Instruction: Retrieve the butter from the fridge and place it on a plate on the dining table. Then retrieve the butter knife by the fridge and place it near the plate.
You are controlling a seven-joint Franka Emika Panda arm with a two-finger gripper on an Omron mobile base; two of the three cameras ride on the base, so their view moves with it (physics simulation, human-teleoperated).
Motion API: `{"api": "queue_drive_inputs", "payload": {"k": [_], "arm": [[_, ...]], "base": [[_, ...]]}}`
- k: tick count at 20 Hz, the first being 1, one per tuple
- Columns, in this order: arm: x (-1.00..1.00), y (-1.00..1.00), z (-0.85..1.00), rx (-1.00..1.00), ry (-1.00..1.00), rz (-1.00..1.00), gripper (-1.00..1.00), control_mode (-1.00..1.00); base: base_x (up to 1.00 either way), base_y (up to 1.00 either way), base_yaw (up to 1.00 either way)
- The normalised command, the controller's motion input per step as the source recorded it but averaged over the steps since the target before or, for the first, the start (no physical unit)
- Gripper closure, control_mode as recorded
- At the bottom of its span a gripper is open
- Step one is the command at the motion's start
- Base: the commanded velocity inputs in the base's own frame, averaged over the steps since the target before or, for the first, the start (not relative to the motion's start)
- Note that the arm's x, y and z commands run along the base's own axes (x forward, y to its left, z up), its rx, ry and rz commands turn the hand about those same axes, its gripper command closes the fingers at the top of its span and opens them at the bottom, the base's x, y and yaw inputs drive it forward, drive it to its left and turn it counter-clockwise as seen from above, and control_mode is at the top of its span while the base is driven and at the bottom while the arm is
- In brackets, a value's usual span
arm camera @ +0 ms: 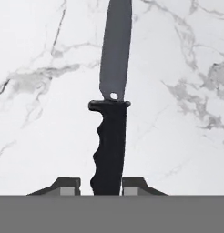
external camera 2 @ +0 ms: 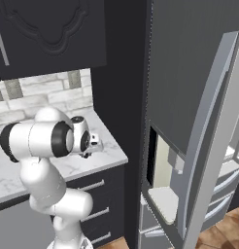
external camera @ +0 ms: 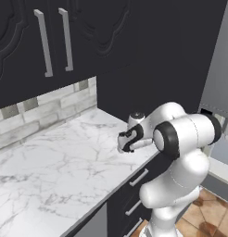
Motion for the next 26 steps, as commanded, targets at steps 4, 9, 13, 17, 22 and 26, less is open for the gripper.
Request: {"api": "queue_drive_inputs", "payload": {"k": [4,9,13,17,22,26], "arm": [[0.02,0.02,0.00,0.00,0.05,0.00,1.00,-1.00],[-0.08,0.00,0.34,0.02,0.00,-0.07,1.00,-1.00],[-0.42,0.00,0.59,0.00,0.00,-0.18,1.00,-1.00],[-0.59,0.01,0.80,-0.01,0.09,-0.26,1.00,-1.00],[-0.85,0.00,0.77,0.06,0.01,-0.22,1.00,-1.00],[-0.97,0.00,0.89,0.05,-0.11,-0.14,1.00,-1.00]], "base": [[0.00,0.00,0.00],[0.00,0.00,0.00],[0.00,0.00,0.00],[0.00,0.00,0.00],[0.00,0.00,0.00],[0.00,0.00,0.00]]}}
